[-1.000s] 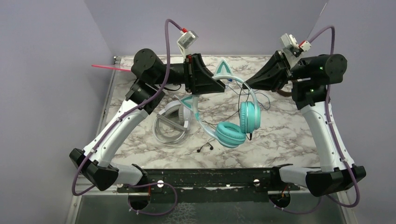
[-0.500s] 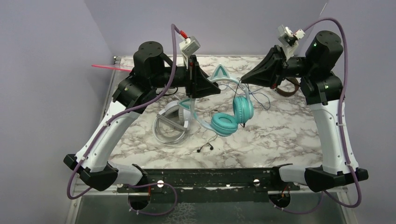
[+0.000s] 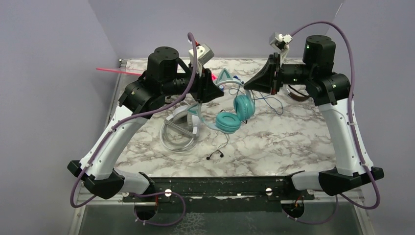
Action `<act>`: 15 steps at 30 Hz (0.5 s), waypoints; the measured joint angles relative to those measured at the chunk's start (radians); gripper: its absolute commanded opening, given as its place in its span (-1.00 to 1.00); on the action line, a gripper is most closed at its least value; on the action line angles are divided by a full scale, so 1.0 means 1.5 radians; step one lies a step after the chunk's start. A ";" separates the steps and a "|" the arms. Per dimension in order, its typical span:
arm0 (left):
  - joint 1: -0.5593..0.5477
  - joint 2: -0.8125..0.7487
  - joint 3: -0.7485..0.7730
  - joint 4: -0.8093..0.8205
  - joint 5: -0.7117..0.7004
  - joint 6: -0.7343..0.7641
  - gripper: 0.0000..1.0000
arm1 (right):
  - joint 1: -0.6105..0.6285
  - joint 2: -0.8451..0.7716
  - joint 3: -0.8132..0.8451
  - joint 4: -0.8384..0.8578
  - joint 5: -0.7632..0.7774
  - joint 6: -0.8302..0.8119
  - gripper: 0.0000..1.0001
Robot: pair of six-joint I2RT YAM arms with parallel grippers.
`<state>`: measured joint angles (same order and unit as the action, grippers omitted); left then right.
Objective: Wrap the headphones
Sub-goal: Wrap the headphones cable around the headphones.
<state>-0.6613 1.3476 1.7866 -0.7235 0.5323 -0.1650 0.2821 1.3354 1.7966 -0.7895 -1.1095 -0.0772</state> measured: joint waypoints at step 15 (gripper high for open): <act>-0.062 -0.081 -0.109 0.065 -0.268 0.116 -1.00 | 0.038 0.029 0.036 -0.087 0.124 0.116 -0.99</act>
<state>-0.7544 1.2255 1.6230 -0.6258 0.1299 0.0090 0.3397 1.3785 1.8503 -0.9195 -0.9234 0.0975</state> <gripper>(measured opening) 0.327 0.009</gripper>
